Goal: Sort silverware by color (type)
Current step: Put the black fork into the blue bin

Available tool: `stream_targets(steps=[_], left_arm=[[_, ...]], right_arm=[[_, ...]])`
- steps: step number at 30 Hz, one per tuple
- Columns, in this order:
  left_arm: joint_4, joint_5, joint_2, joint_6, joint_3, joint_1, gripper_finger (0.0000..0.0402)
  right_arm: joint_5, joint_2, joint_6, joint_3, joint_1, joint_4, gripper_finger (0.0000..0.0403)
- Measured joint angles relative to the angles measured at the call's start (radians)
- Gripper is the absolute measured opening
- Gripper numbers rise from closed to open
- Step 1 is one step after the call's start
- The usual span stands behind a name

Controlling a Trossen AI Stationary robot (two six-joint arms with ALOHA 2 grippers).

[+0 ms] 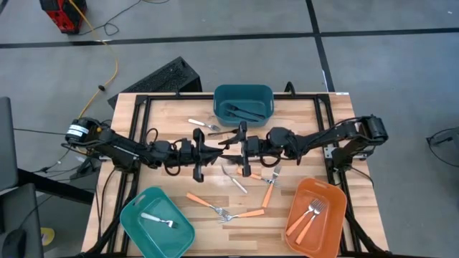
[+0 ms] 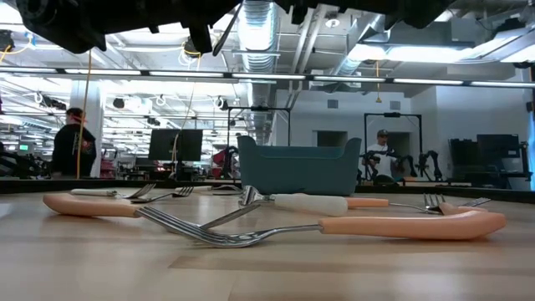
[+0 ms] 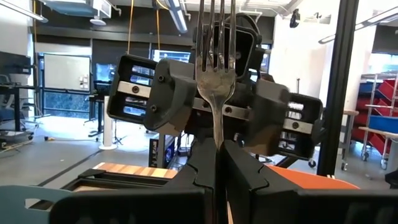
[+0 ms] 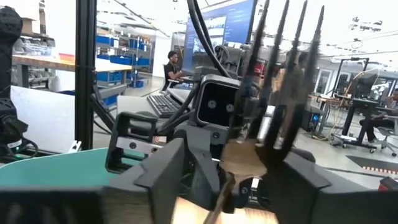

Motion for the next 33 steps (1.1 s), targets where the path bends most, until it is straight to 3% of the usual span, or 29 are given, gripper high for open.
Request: stream_targets(steps=[7,9,24,33], left_arm=[[0.004,0.008,0.000,0.006,0.000,0.000,0.0000],[0.007,0.004,0.000,0.004,0.001,0.000,0.0002],[-0.024,-0.027,-0.001,0.013,0.000,0.000,0.0005],[-0.085,-0.014,0.000,0.030,0.000,0.000,0.0107]], right_arm=[[0.000,0.000,-0.044,0.000,0.000,-0.011,0.0053],[0.001,0.000,-0.050,-0.001,-0.001,-0.013,0.0023],[0.006,0.000,-0.042,-0.001,-0.007,-0.030,0.0023],[0.029,-0.001,-0.041,-0.001,-0.013,-0.029,0.0023]])
